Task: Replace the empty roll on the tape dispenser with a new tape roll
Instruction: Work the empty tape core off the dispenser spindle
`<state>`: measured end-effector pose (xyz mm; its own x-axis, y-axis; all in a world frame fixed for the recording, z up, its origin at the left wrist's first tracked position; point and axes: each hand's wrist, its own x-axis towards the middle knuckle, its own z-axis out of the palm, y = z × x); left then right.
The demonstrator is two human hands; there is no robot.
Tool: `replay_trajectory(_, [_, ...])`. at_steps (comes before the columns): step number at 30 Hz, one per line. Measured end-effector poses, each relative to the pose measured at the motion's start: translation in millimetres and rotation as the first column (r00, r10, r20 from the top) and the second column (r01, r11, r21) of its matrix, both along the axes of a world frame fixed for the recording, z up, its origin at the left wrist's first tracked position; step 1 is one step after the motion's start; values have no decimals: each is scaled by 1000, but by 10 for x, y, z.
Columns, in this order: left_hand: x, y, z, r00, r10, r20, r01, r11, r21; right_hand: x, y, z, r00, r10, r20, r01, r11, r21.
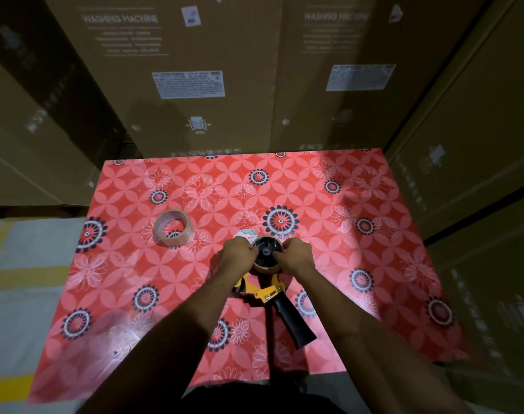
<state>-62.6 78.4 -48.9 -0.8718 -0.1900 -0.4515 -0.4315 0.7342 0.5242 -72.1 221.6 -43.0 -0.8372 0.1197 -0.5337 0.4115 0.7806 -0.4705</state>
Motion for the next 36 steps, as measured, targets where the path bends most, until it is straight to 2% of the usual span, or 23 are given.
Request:
replay_trajectory(5, [11, 7, -2, 997, 65, -34, -66, 998, -19, -58, -81, 63, 996, -85, -16, 86, 994, 67])
replay_trajectory(8, [8, 4, -10, 991, 129, -40, -126, 991, 53, -77, -110, 79, 994, -102, -43, 105, 992, 76])
replay_trajectory(10, [-4, -21, 11, 995, 102, -17, -100, 993, 66, -64, -93, 55, 996, -74, -43, 76, 995, 58])
replay_trajectory(13, [36, -107, 168, 992, 81, -99, -72, 993, 96, 13, 65, -28, 998, -11, -69, 5, 997, -80])
replay_trajectory(15, [106, -191, 293, 973, 131, -191, -94, 977, 189, 97, 217, -77, 998, -36, -56, 19, 960, -278])
replay_trajectory(16, [142, -231, 333, 970, 162, -184, -110, 959, 263, 137, 284, -104, 998, -35, -47, 16, 936, -352])
replay_trajectory(18, [203, -238, 398, 984, 169, -61, -137, 925, 354, 179, 367, -154, 994, 76, -79, -102, 907, -409])
replay_trajectory(21, [258, -178, 390, 987, 136, 84, -160, 868, 470, 166, 319, -213, 939, 298, -174, -334, 912, -237])
replay_trajectory(23, [283, -122, 363, 979, 133, 156, -202, 760, 618, 153, 235, -237, 926, 321, -199, -355, 920, -166])
replay_trajectory(25, [314, -95, 365, 970, 76, 229, -217, 693, 687, 138, 162, -257, 924, 302, -235, -336, 935, -118])
replay_trajectory(26, [320, -95, 361, 964, 50, 260, -221, 689, 691, 131, 131, -265, 922, 295, -252, -326, 942, -87])
replay_trajectory(31, [237, -166, 234, 934, -58, 353, -179, 778, 602, 128, 50, -304, 922, 248, -297, -266, 964, -22])
replay_trajectory(36, [135, -107, 204, 914, 3, 406, -265, 762, 590, 137, 165, -315, 900, 242, -363, -293, 952, -92])
